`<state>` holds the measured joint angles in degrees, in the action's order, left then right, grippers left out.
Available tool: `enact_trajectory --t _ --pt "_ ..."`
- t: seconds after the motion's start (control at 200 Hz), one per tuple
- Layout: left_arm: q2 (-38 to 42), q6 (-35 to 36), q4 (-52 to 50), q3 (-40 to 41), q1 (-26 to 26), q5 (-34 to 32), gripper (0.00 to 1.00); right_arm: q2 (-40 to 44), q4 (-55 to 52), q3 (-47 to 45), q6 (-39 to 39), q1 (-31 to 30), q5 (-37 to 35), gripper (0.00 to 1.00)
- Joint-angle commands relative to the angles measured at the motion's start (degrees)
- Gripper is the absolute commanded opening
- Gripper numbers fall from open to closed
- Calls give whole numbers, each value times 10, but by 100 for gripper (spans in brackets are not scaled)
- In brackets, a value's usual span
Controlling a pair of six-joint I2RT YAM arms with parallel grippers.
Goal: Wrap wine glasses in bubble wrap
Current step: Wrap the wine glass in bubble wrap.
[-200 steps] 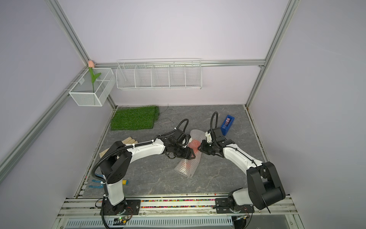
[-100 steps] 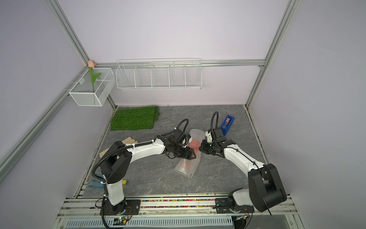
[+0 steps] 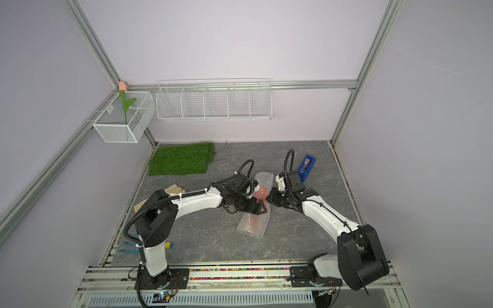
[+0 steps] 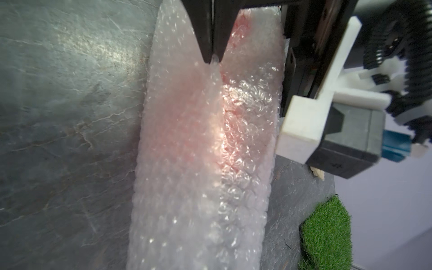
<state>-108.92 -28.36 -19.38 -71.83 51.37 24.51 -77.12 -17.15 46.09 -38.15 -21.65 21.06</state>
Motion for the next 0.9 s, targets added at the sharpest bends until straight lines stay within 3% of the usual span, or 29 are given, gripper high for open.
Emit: enact_trajectory --t 0.0,0.115,0.255,0.365,0.55,0.75,0.895 --pt "5 3 12 9 -1 5 92 -16 26 -1 -21 -6 14 7" --pt "8 8 -3 12 -1 -17 92 -28 37 1 -33 -6 17 7" --pt "20 12 -8 21 -1 -32 83 -40 38 7 -38 -6 11 7" --pt "25 14 -13 24 -1 -35 60 -42 40 8 -38 -6 7 7" --pt "27 10 -10 29 1 -33 38 -39 30 16 -28 -6 3 7" --pt "19 -2 14 33 1 -16 20 -29 9 26 -13 -2 -2 33" --pt "17 -6 29 39 2 -8 13 -10 -16 28 6 12 -7 41"
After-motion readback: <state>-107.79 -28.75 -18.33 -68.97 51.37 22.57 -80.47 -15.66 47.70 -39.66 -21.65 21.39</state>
